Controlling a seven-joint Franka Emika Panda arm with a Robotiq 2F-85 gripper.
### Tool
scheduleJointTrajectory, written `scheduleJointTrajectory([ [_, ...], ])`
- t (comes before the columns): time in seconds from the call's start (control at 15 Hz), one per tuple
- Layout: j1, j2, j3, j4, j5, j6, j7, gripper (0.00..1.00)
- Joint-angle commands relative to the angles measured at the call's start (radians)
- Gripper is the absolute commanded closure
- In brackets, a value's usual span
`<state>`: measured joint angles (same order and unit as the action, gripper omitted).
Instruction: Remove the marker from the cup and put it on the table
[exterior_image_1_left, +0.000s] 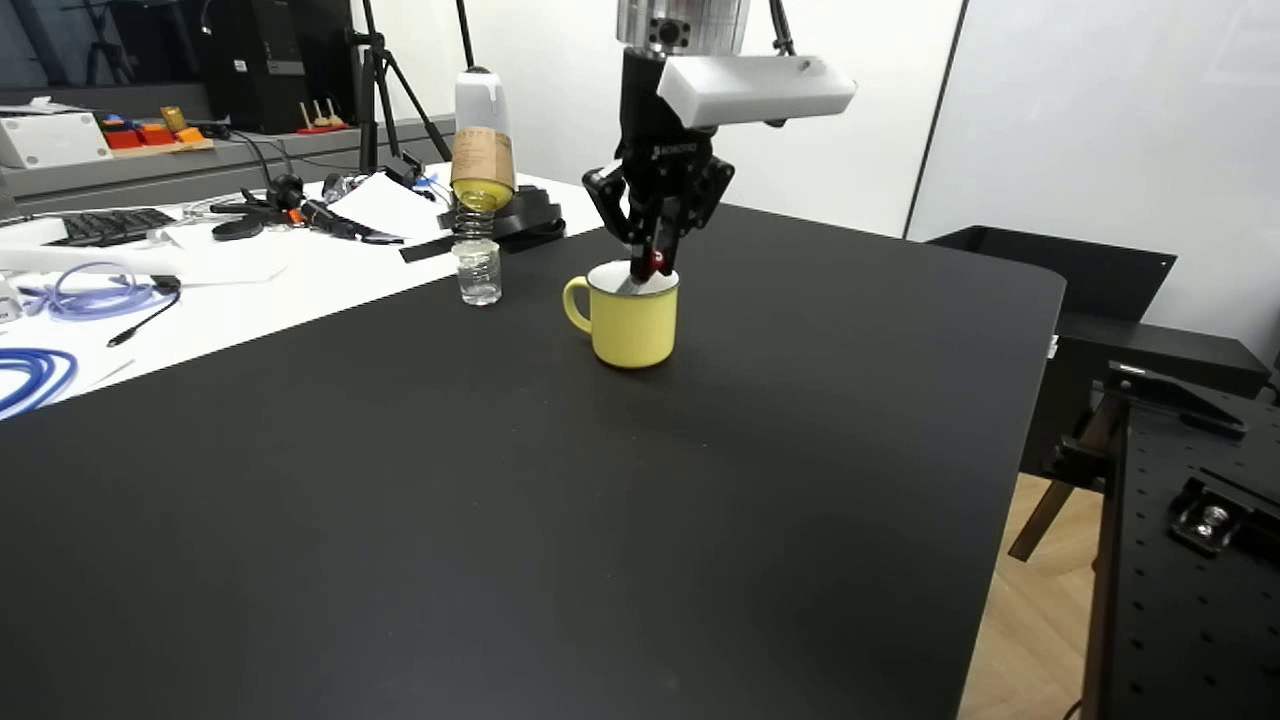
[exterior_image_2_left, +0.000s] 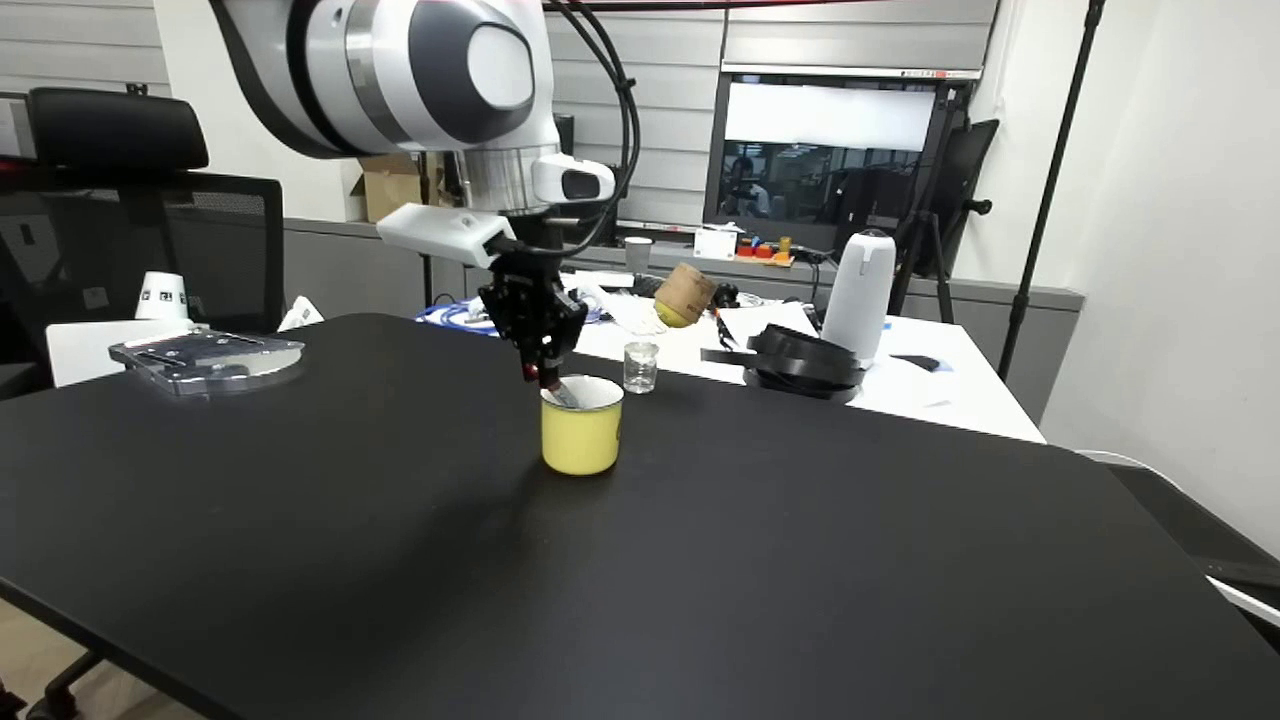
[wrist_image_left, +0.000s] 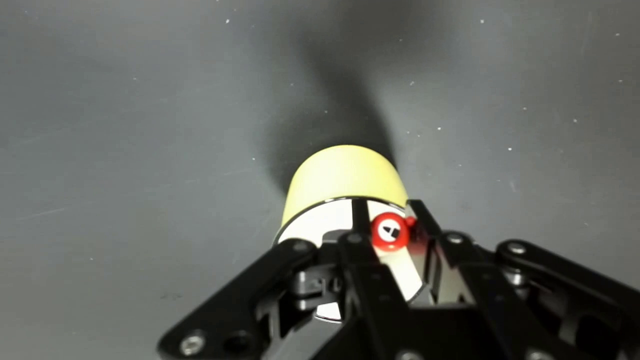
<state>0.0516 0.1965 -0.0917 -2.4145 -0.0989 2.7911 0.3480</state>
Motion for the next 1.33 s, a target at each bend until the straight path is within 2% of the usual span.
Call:
scheduleJointTrajectory([
  [0.0, 0.031, -0.102, 0.028, -0.028, -0.008, -0.018, -0.003, 0.94],
  [0.47, 0.067, -0.23, 0.134, -0.031, -0.045, -0.083, -0.011, 0.94],
  [0.67, 0.063, -0.22, 0.166, -0.024, -0.026, -0.083, -0.041, 0.94],
  [0.87, 0.049, -0.185, 0.164, -0.025, -0.038, -0.031, -0.054, 0.94],
  [1.07, 0.029, -0.133, 0.139, -0.023, -0.096, 0.045, 0.004, 0.94],
  [1.27, 0.025, -0.068, 0.116, -0.021, -0.083, 0.079, -0.023, 0.94],
])
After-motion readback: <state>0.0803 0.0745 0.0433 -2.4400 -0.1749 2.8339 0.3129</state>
